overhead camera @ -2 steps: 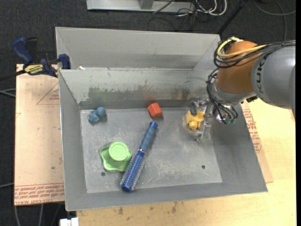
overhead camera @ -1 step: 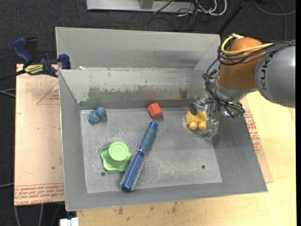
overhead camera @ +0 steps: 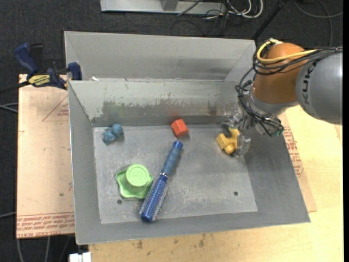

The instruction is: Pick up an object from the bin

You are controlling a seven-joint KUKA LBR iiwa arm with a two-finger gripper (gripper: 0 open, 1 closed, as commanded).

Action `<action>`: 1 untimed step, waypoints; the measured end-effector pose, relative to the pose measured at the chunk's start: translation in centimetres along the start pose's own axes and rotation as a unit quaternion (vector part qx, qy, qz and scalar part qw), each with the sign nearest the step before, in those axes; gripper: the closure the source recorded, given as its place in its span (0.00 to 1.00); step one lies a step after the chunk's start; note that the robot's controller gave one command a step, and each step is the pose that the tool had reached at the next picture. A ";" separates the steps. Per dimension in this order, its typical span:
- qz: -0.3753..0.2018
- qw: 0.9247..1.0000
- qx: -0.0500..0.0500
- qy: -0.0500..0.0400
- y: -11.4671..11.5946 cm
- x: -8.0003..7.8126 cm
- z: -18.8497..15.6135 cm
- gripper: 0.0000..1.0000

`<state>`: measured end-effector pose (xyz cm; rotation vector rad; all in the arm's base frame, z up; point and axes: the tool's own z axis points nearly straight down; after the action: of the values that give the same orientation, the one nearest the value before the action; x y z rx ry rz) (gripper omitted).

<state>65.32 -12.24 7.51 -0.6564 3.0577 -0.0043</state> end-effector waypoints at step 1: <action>-0.031 1.000 0.001 0.001 0.6 -0.1 -17.0 1.00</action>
Offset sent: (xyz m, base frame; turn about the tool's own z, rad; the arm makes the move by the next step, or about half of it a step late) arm -0.0066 0.0052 0.1637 -0.0647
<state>64.93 -11.65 24.49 -0.7521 3.0365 -0.0072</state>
